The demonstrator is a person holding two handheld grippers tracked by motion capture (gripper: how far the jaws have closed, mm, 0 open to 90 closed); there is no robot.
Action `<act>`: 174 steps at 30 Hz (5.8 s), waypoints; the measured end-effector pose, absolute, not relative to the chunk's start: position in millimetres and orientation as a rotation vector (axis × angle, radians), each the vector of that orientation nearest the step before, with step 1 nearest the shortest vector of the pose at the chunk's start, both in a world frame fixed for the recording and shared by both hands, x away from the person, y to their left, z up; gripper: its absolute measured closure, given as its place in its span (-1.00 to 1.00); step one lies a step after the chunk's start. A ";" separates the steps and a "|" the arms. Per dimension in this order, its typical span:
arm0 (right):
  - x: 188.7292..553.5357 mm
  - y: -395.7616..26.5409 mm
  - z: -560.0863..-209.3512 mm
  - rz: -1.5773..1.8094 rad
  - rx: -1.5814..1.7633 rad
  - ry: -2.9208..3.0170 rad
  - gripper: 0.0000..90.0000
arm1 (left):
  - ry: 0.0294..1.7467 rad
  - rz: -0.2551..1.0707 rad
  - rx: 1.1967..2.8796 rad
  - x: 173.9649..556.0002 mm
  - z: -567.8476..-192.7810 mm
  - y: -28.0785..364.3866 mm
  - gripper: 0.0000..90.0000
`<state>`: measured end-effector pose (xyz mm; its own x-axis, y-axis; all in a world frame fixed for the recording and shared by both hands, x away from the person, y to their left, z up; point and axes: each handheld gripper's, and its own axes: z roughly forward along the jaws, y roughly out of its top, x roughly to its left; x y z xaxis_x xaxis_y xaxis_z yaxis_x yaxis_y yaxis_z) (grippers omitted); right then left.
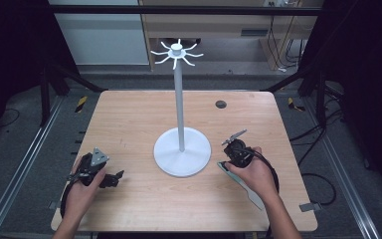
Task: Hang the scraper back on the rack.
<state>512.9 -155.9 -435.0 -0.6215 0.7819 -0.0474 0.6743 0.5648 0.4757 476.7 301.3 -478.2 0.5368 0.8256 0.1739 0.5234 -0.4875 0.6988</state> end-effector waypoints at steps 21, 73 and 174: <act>522.6 -148.4 -444.7 0.566 1.236 2.612 0.44 | 1.082 0.672 2.194 476.7 -478.8 299.8 -0.93; 539.1 -148.3 -467.5 0.442 1.307 2.707 0.60 | 1.069 0.673 2.203 477.2 -478.8 297.8 -0.92; 505.5 -153.2 -290.0 1.229 1.051 2.151 0.66 | 1.066 0.669 2.218 476.9 -479.4 296.6 -0.92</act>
